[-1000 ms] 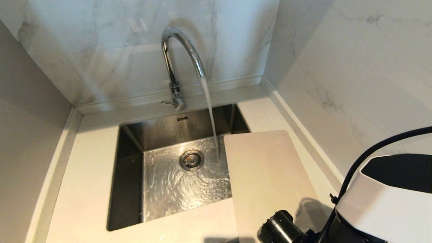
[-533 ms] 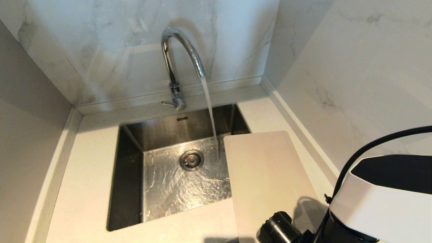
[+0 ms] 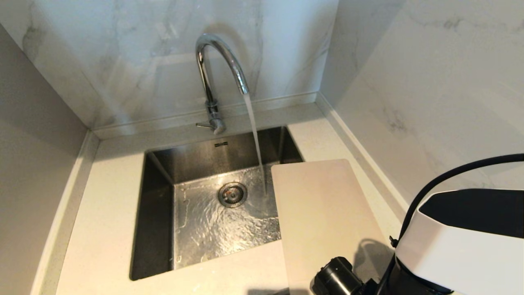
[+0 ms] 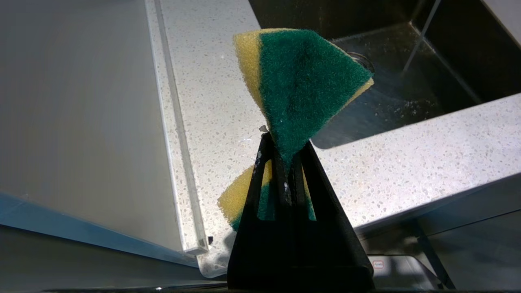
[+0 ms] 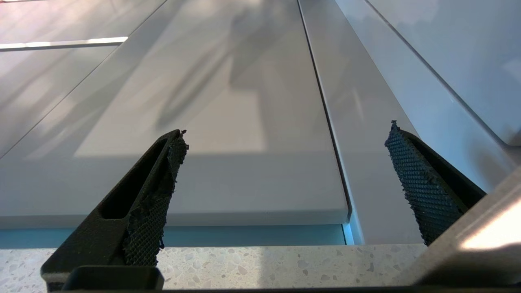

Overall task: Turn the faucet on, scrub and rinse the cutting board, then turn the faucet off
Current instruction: Pick up the cutting board

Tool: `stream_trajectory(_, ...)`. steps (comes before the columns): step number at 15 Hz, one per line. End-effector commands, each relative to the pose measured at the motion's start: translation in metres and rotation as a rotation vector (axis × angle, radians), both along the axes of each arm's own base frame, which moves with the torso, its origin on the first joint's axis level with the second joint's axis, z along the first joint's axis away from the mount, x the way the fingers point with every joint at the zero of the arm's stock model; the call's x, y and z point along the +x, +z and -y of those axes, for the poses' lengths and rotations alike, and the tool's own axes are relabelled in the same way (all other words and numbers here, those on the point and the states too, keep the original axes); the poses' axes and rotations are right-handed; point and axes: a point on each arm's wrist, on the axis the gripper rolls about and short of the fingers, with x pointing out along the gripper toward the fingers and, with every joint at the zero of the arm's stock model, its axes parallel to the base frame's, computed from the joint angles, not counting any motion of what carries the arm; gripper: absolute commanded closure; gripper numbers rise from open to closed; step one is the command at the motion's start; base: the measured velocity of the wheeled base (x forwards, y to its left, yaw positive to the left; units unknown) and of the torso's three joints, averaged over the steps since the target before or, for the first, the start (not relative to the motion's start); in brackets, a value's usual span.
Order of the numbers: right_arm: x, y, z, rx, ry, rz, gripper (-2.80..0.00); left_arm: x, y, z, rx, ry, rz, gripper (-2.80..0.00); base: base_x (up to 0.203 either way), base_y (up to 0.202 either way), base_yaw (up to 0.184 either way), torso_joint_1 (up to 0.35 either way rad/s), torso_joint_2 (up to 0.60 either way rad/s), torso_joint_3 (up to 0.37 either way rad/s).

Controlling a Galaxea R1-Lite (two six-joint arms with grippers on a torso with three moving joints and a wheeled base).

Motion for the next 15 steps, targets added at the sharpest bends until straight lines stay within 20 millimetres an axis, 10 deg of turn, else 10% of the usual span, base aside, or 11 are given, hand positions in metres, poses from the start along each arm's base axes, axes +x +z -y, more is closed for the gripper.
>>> stream_trajectory(1,0.0001,-0.0018,-0.0002,-0.005,0.006,-0.006,-2.80,0.0001,-0.0009,0.0000,0.000,0.000,-0.001,0.00,0.000,0.000,0.000,0.000,0.00,0.000)
stream_trajectory(8,0.0001,-0.0018,-0.0002,-0.005,0.008,-0.007,-2.80,0.0001,-0.0009,0.0000,0.000,0.000,-0.002,0.00,0.000,0.000,0.000,0.000,0.00,0.000)
stream_trajectory(9,0.0001,-0.0018,-0.0002,-0.004,0.006,-0.006,0.00,0.0001,-0.0009,0.0000,0.000,0.000,-0.001,0.00,0.000,0.000,0.000,0.000,0.00,0.000)
stream_trajectory(15,0.0004,-0.0021,-0.0004,0.008,0.012,-0.016,0.00,0.0000,-0.0009,0.0000,0.000,0.000,0.000,0.00,0.000,0.000,0.000,0.000,0.00,0.000)
